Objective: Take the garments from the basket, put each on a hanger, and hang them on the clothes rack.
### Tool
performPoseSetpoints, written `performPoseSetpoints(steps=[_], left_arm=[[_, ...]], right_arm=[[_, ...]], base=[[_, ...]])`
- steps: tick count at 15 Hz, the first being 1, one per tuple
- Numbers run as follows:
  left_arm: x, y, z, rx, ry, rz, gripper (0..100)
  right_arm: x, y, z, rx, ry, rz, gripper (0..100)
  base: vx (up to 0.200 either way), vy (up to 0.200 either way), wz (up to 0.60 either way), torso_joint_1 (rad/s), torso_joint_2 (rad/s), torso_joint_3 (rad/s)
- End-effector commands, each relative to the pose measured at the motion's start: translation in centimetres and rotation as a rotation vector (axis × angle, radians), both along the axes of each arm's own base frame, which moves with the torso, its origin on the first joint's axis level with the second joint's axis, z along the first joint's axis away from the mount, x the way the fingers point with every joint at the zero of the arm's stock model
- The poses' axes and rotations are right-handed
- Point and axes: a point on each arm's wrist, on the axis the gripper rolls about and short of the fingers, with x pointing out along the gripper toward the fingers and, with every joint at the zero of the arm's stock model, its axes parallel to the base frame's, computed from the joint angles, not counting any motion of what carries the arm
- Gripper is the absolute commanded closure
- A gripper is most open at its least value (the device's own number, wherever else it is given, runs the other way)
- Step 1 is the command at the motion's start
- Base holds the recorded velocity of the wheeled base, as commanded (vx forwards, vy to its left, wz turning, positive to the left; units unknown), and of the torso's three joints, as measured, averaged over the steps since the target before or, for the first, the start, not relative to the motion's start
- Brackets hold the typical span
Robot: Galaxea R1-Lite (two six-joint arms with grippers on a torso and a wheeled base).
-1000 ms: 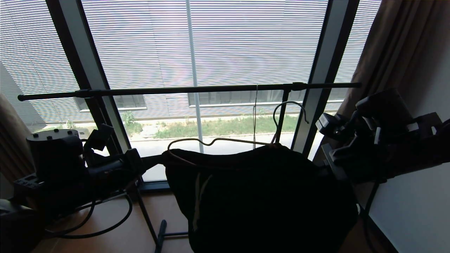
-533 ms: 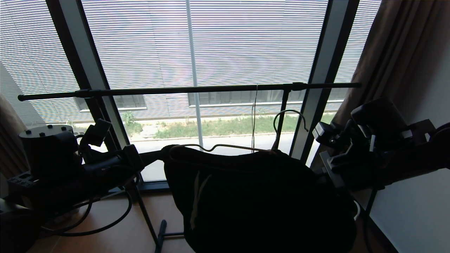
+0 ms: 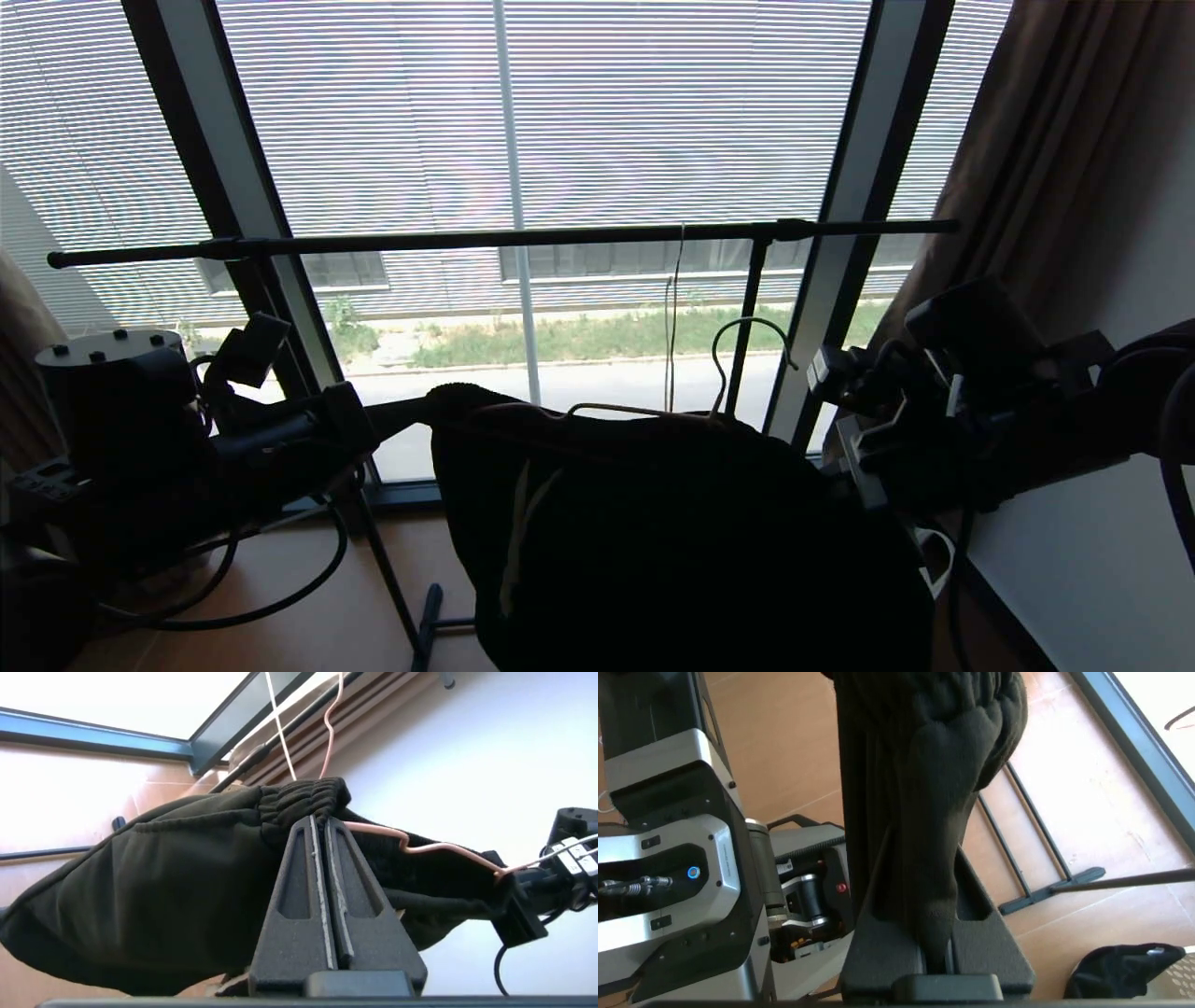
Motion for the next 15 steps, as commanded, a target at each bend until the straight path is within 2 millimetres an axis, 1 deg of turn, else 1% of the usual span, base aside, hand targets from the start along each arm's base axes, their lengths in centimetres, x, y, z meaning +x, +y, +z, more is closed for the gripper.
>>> performPoseSetpoints(steps=[1,2,5,7,9,12,14,15], left_arm=[[-0.4,-0.3,0.4,-0.003,-0.018,-0.017,100],[-0.6,-0.6,0.6,-0.001,-0.027,-0.032,100],[-2.3,-1.9,1.0,0.068,-0.101,-0.120,100],[-2.6,-3.0,1.5,0.086,-0.133,-0.169,100],[-2.9,-4.1,1.9,0.123,-0.125,-0.228,100],[-2.7,-5.3,3.5,0.164,-0.101,-0.280,100],[-2.2,-5.5,4.2,0.197,-0.086,-0.285,100],[-2.0,-5.6,4.5,0.206,-0.065,-0.286,100]], right_arm=[[0.4,0.1,-0.8,-0.044,0.009,-0.022,100],[0.5,0.2,-1.0,-0.050,0.016,-0.026,100],[0.6,0.1,-1.1,-0.050,0.013,-0.029,100],[0.5,0.0,-1.0,-0.048,0.010,-0.033,100],[0.3,-0.1,-1.3,-0.052,0.027,-0.040,100],[0.2,-0.4,-1.4,-0.074,0.012,-0.063,100],[-0.5,-0.7,-1.3,-0.064,-0.019,-0.065,100],[-0.9,-0.8,-1.7,-0.055,-0.043,-0.065,100]], base=[[0.000,0.000,0.00,0.000,0.00,0.000],[0.000,0.000,0.00,0.000,0.00,0.000],[0.000,0.000,0.00,0.000,0.00,0.000],[0.000,0.000,0.00,0.000,0.00,0.000],[0.000,0.000,0.00,0.000,0.00,0.000],[0.000,0.000,0.00,0.000,0.00,0.000],[0.000,0.000,0.00,0.000,0.00,0.000],[0.000,0.000,0.00,0.000,0.00,0.000]])
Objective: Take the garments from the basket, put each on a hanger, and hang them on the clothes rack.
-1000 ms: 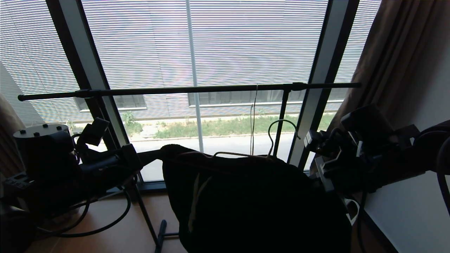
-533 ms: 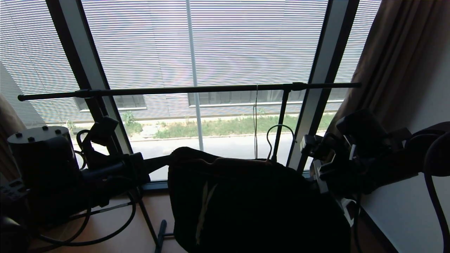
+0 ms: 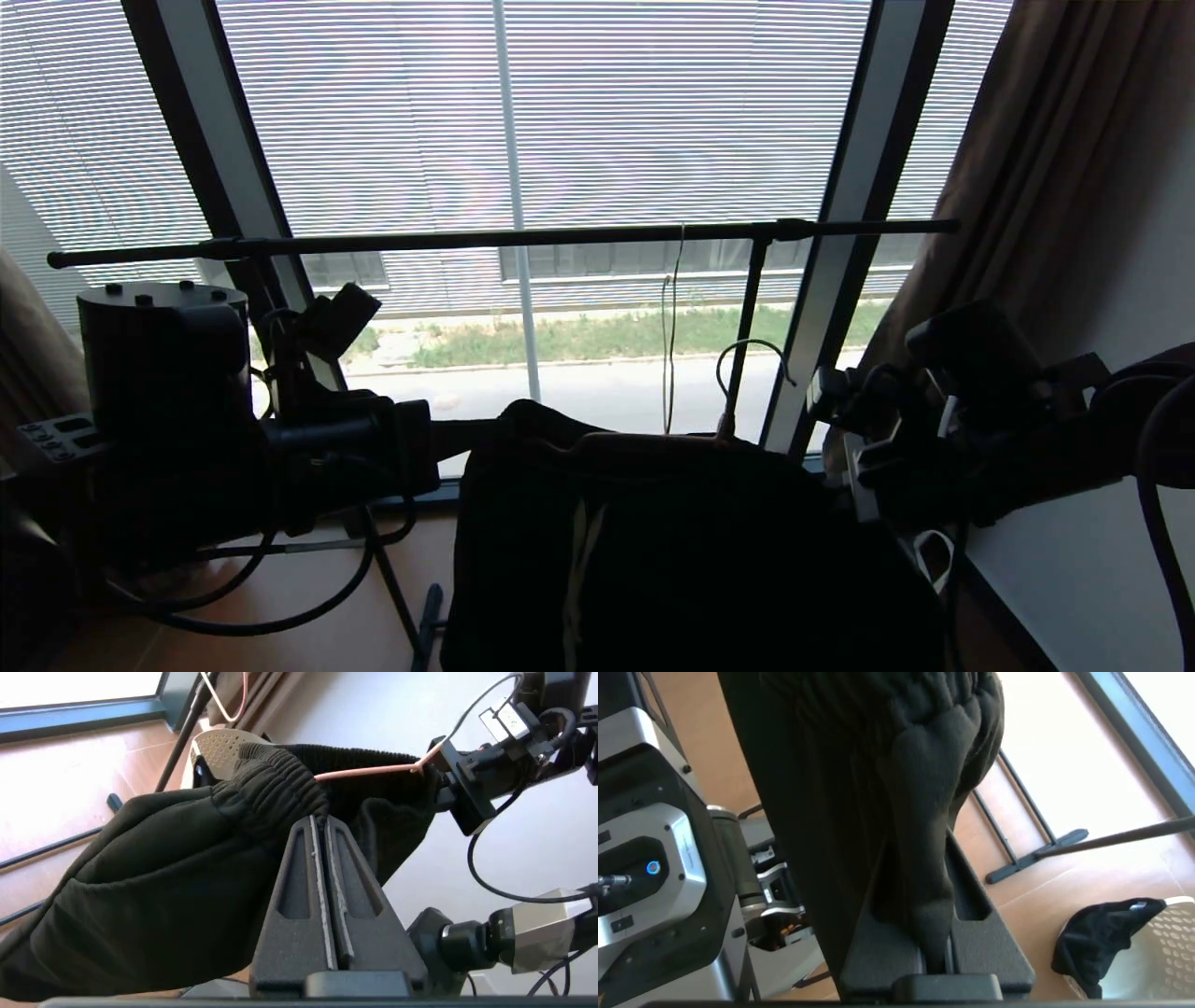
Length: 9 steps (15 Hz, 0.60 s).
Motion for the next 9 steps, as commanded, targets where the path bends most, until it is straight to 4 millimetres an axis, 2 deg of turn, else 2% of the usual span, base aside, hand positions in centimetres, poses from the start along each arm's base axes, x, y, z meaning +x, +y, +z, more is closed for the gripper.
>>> performPoseSetpoints(steps=[1,3,6,9], left_arm=[[0.4,-0.3,1.2,0.004,-0.001,-0.003,100],[1.1,-0.4,1.8,0.022,-0.018,-0.004,100],[1.6,0.4,2.0,0.024,-0.019,0.033,100],[1.5,0.3,2.3,0.018,-0.029,0.027,100]], right_arm=[[-1.0,-0.3,-0.5,0.011,-0.041,0.001,100],[-1.6,-0.6,-0.6,-0.005,-0.081,-0.018,100],[-2.9,-1.1,-0.2,-0.007,-0.096,-0.021,100],[-2.9,-1.1,-0.9,-0.079,-0.098,-0.062,100]], base=[[0.000,0.000,0.00,0.000,0.00,0.000],[0.000,0.000,0.00,0.000,0.00,0.000],[0.000,0.000,0.00,0.000,0.00,0.000],[0.000,0.000,0.00,0.000,0.00,0.000]])
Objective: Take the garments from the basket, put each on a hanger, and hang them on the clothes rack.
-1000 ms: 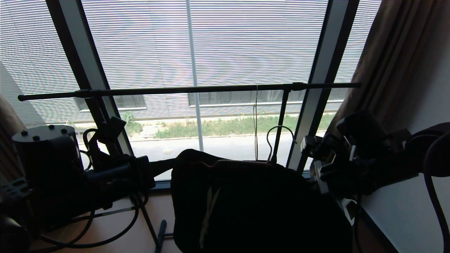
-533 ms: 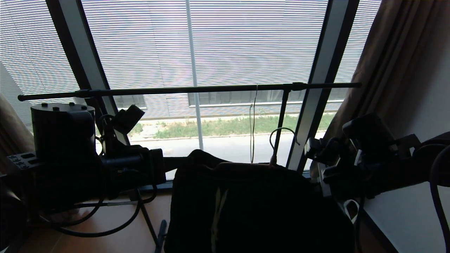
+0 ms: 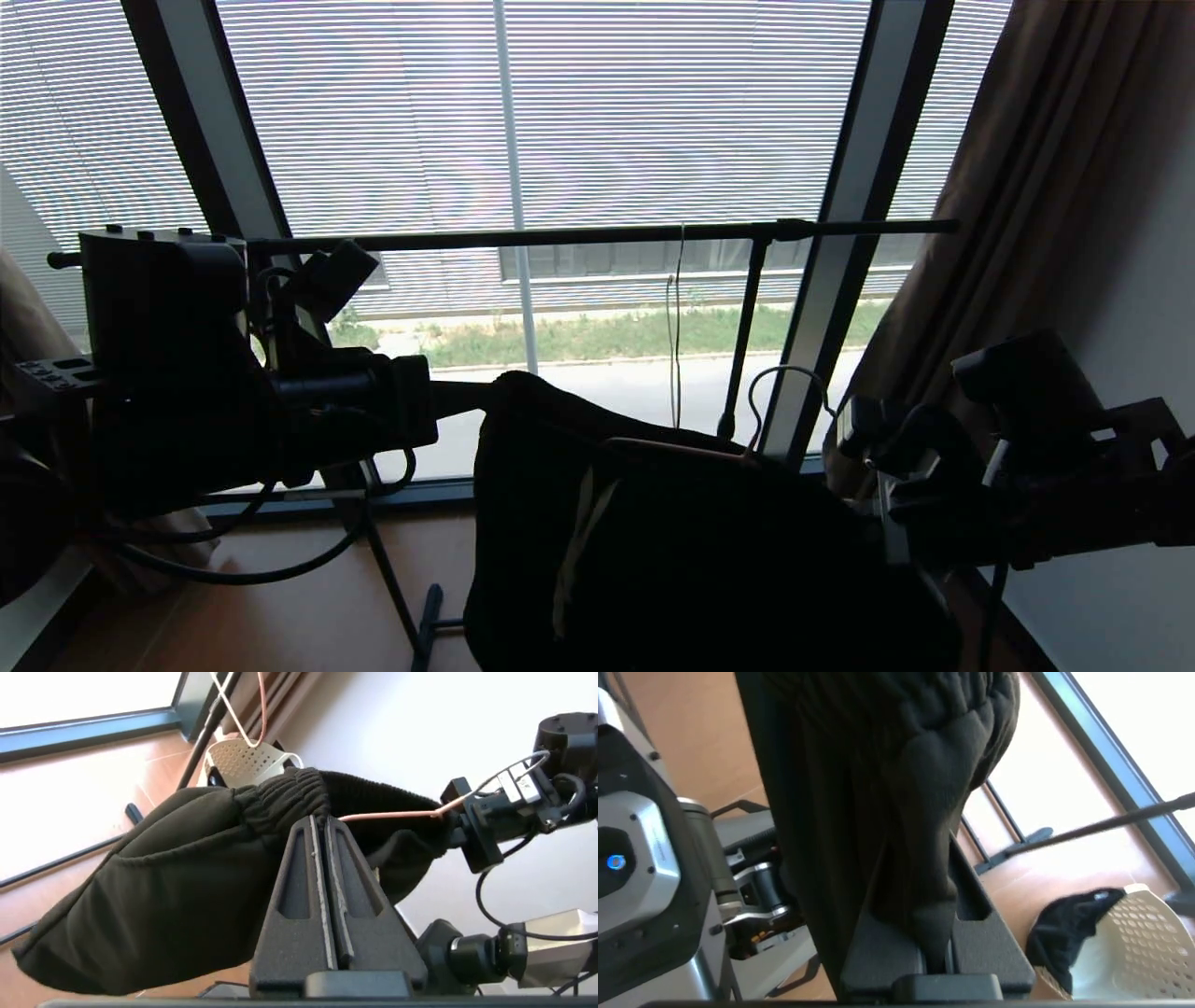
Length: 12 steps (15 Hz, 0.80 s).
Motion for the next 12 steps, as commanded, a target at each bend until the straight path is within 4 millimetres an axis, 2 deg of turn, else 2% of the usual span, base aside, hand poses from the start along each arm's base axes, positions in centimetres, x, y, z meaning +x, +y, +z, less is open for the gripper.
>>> performPoseSetpoints(steps=[1,4,8,12], left_arm=[[0.0,-0.3,0.7,-0.011,-0.023,-0.008,100],[-0.2,-1.0,0.7,-0.011,-0.024,-0.038,100],[-1.4,-3.8,-0.6,0.011,0.016,-0.152,100],[-2.4,-4.2,-1.8,0.063,0.012,-0.202,100]], right_arm=[[0.0,0.2,-0.3,-0.043,-0.006,-0.017,100],[0.1,0.8,-0.5,-0.050,-0.001,-0.004,100],[0.6,1.6,-1.0,0.003,-0.031,-0.036,100],[0.7,1.7,-1.2,0.028,-0.063,-0.053,100]], base=[[0.000,0.000,0.00,0.000,0.00,0.000],[0.000,0.000,0.00,0.000,0.00,0.000],[0.000,0.000,0.00,0.000,0.00,0.000],[0.000,0.000,0.00,0.000,0.00,0.000]])
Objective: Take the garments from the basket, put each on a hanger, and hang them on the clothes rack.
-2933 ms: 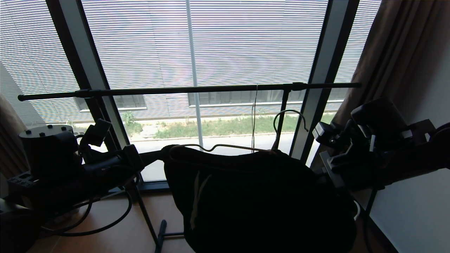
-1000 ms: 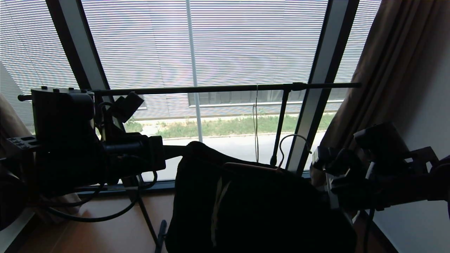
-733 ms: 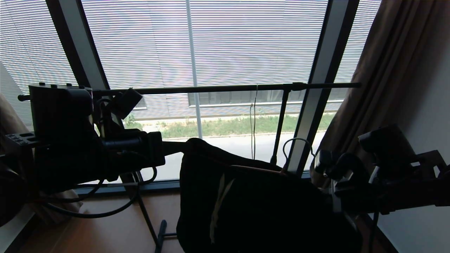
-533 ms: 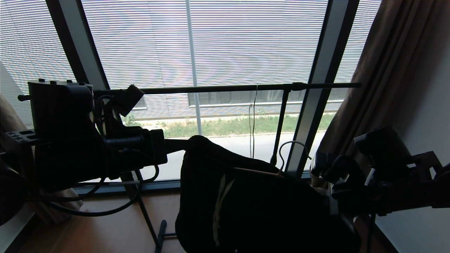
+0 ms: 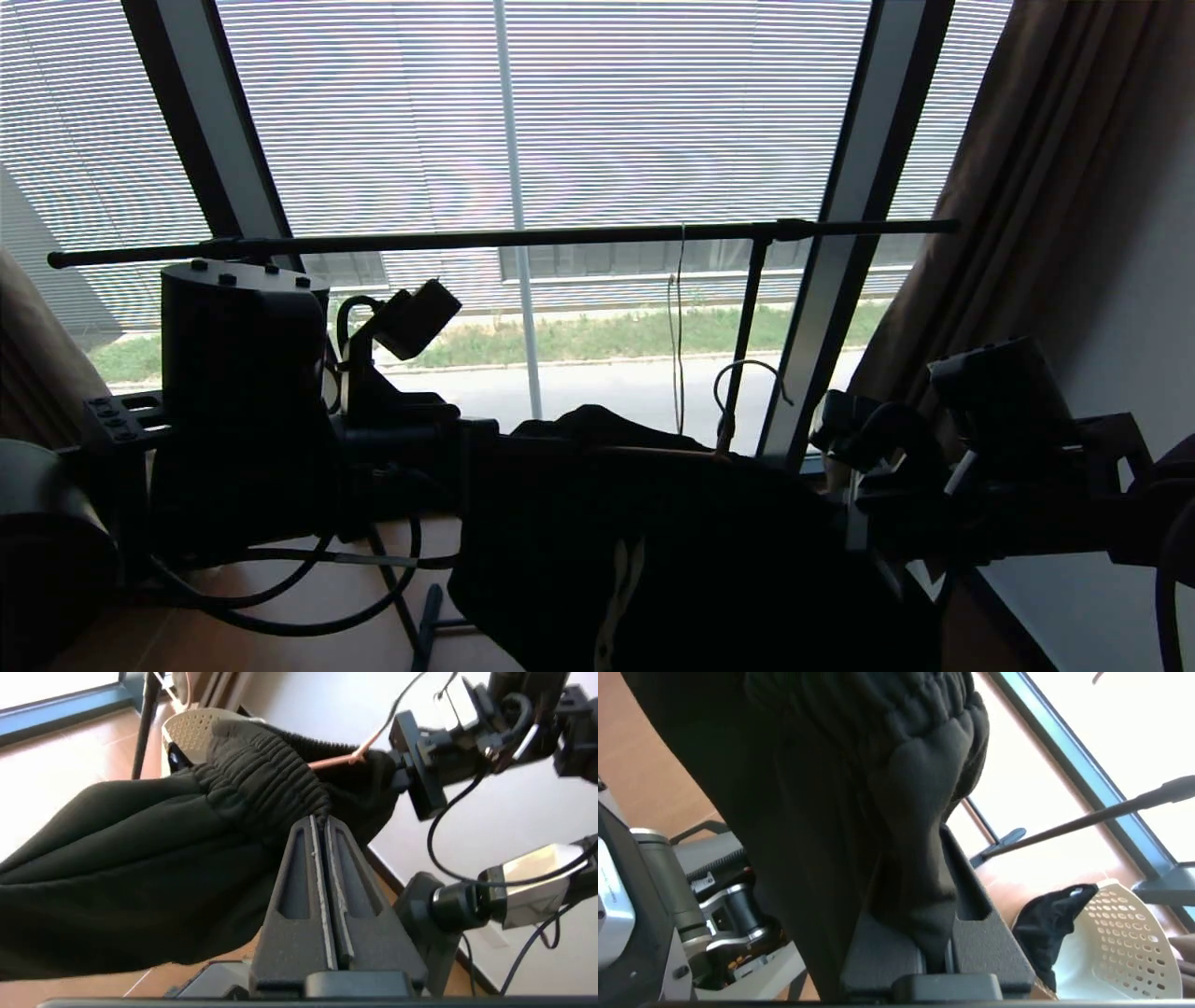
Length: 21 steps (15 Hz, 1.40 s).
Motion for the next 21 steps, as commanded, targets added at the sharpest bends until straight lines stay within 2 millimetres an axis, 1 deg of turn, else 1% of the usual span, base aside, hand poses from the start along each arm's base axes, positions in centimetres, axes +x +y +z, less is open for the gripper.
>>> performPoseSetpoints(steps=[1,3,6,9,11,15,18,21], left_arm=[[-0.4,-0.1,-0.8,0.019,0.022,-0.016,100],[-0.7,-0.1,-1.3,0.035,0.026,-0.025,100],[-0.9,-0.1,-1.9,0.090,-0.036,-0.069,100],[-1.3,-1.0,-1.7,0.095,-0.059,-0.112,100],[-1.3,-1.2,-1.6,0.093,-0.063,-0.118,100],[-0.7,-1.7,-2.4,0.133,-0.079,-0.139,100],[0.1,-1.9,-3.3,0.177,-0.084,-0.105,100],[0.8,-1.6,-3.5,0.221,-0.120,-0.066,100]], right_arm=[[-0.1,0.1,-0.5,0.013,-0.003,-0.005,100],[-0.2,0.1,-0.6,0.037,-0.019,-0.016,100],[-0.3,0.3,-0.7,0.049,-0.042,-0.005,100],[-0.5,0.9,-0.5,0.101,-0.044,-0.024,100],[-0.5,1.1,-0.5,0.110,-0.042,-0.022,100],[-0.7,1.4,-0.4,0.198,-0.057,-0.027,100],[-1.1,1.3,-0.5,0.258,-0.063,0.011,100],[-1.3,1.3,-0.8,0.286,-0.071,0.043,100]], base=[[0.000,0.000,0.00,0.000,0.00,0.000],[0.000,0.000,0.00,0.000,0.00,0.000],[0.000,0.000,0.00,0.000,0.00,0.000],[0.000,0.000,0.00,0.000,0.00,0.000],[0.000,0.000,0.00,0.000,0.00,0.000],[0.000,0.000,0.00,0.000,0.00,0.000],[0.000,0.000,0.00,0.000,0.00,0.000],[0.000,0.000,0.00,0.000,0.00,0.000]])
